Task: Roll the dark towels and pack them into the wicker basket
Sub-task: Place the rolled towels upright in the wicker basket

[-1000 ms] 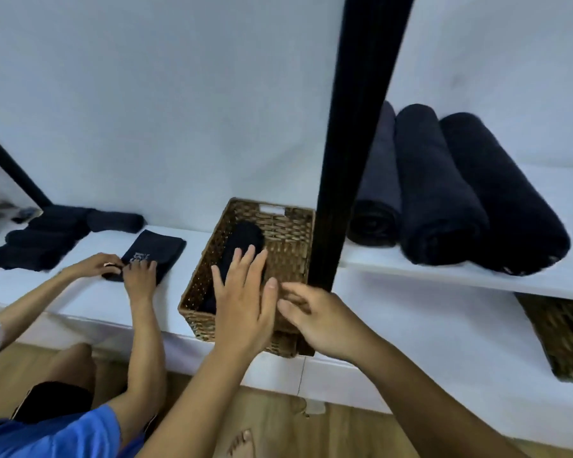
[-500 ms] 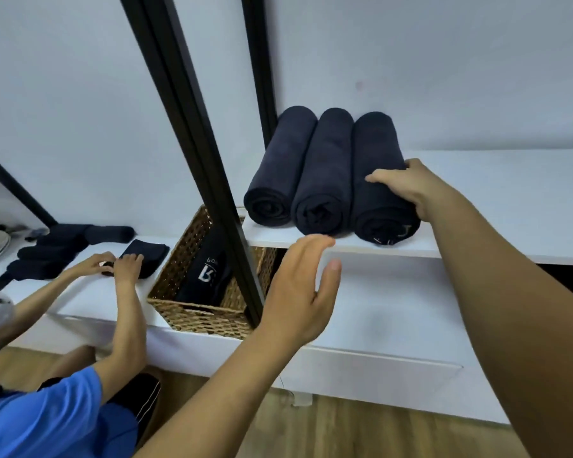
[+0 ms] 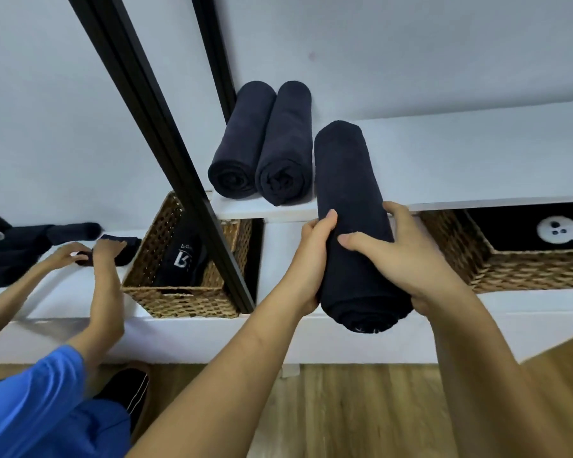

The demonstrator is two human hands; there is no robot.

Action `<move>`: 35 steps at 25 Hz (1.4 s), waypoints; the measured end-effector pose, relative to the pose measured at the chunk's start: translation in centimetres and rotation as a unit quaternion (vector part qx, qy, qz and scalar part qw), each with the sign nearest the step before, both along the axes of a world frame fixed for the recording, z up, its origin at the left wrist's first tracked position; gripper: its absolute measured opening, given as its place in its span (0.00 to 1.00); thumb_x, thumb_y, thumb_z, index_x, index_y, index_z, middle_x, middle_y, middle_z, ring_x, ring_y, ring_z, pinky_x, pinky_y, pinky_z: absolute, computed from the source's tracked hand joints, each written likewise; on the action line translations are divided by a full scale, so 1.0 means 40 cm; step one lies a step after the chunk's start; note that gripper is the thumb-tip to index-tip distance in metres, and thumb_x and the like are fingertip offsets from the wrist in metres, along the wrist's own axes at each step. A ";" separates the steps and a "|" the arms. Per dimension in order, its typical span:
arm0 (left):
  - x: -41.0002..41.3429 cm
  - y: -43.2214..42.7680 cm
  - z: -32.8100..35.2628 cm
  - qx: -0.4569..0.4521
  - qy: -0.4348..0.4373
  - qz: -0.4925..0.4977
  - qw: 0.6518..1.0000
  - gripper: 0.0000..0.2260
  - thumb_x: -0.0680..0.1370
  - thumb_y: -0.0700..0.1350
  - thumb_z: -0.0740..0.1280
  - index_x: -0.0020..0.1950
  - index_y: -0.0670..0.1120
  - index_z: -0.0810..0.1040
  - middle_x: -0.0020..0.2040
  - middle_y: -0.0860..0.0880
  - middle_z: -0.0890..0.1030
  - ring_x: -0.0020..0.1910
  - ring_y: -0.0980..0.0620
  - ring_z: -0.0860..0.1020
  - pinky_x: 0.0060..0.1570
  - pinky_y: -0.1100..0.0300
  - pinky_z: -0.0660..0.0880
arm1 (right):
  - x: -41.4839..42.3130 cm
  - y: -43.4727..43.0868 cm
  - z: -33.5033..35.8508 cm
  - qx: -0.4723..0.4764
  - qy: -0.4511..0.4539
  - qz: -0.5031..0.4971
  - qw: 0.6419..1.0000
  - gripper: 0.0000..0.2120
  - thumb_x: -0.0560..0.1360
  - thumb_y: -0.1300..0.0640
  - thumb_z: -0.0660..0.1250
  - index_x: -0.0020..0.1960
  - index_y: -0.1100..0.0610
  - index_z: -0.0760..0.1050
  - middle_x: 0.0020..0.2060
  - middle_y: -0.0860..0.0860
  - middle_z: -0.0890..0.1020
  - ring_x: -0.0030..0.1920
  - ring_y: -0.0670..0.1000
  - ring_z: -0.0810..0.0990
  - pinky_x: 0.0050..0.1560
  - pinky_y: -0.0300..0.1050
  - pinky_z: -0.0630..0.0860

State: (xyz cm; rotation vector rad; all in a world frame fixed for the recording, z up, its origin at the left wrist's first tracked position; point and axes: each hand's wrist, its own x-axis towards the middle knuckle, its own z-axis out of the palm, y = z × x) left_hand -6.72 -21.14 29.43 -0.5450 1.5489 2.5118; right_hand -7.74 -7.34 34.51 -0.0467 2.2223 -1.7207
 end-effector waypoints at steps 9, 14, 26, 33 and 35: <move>0.356 -0.016 -0.046 0.064 0.018 -0.039 0.997 0.25 0.72 0.56 0.73 0.66 0.55 0.71 0.59 0.46 0.83 0.57 0.44 0.82 0.59 0.44 0.78 | 0.400 -0.036 -0.060 -0.141 -0.075 -0.049 0.986 0.32 0.69 0.40 0.72 0.69 0.35 0.61 0.57 0.43 0.81 0.51 0.45 0.84 0.53 0.49 0.82; 0.577 -0.178 -0.106 0.081 -0.010 -0.003 0.997 0.24 0.74 0.56 0.71 0.68 0.52 0.71 0.59 0.46 0.83 0.58 0.46 0.82 0.57 0.48 0.78 | 0.574 -0.189 -0.124 -0.126 -0.077 0.002 0.989 0.23 0.74 0.49 0.72 0.66 0.40 0.68 0.52 0.40 0.84 0.51 0.45 0.84 0.50 0.48 0.82; 0.618 -0.659 -0.152 -0.120 -0.005 0.104 0.987 0.25 0.77 0.63 0.63 0.68 0.50 0.75 0.62 0.49 0.81 0.61 0.51 0.80 0.65 0.48 0.73 | 0.490 -0.681 -0.234 -0.117 -0.057 0.100 0.986 0.30 0.73 0.50 0.74 0.71 0.41 0.66 0.57 0.40 0.81 0.51 0.42 0.83 0.50 0.43 0.81; 0.319 -0.920 -0.247 -0.406 -0.066 0.127 0.902 0.10 0.82 0.52 0.60 0.54 0.52 0.80 0.48 0.56 0.82 0.49 0.57 0.79 0.51 0.59 0.73 | 0.086 -0.935 -0.376 -0.041 -0.009 0.068 0.997 0.39 0.73 0.48 0.74 0.77 0.42 0.56 0.69 0.43 0.72 0.65 0.48 0.74 0.64 0.51 0.74; 0.192 -1.000 -0.290 -0.550 -0.102 0.101 0.823 0.09 0.81 0.45 0.61 0.58 0.45 0.77 0.51 0.48 0.81 0.50 0.49 0.78 0.50 0.56 0.75 | -0.022 -0.986 -0.441 0.004 -0.029 0.051 0.998 0.40 0.73 0.46 0.73 0.77 0.41 0.54 0.72 0.45 0.69 0.68 0.51 0.71 0.68 0.55 0.71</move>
